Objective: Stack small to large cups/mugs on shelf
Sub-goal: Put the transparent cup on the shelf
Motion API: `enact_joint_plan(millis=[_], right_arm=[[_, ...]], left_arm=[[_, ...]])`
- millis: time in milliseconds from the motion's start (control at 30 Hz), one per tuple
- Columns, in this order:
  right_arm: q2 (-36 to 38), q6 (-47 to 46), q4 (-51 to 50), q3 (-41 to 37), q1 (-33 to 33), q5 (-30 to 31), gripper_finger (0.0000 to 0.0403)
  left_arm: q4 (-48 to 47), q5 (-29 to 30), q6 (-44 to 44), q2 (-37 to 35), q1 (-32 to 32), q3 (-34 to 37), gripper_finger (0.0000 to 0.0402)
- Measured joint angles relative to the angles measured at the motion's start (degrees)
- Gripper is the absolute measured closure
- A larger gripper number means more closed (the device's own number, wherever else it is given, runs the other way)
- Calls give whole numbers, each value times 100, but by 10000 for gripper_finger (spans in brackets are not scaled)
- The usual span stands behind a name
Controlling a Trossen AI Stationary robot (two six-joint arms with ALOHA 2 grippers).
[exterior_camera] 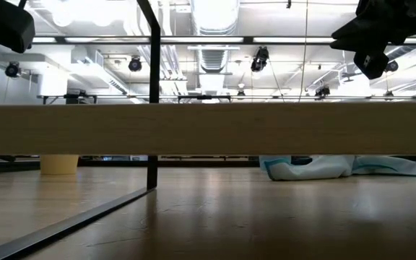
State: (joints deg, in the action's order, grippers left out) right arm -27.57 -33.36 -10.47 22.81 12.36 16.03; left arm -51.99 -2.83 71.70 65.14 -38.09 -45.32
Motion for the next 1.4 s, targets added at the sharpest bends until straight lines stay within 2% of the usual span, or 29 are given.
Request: enact_joint_plan(millis=[967, 1033, 1167, 1400], right_arm=[[0, 13, -1, 0, 1, 2, 335], [0, 14, -1, 0, 2, 2, 335], [0, 13, -4, 0, 0, 2, 335], [2, 13, -4, 0, 0, 4, 335]], left_arm=[[104, 4, -11, 127, 4, 284, 322], [98, 4, -11, 127, 12, 306, 335], [102, -33, -11, 110, 13, 251, 390], [38, -157, -15, 32, 16, -59, 401]])
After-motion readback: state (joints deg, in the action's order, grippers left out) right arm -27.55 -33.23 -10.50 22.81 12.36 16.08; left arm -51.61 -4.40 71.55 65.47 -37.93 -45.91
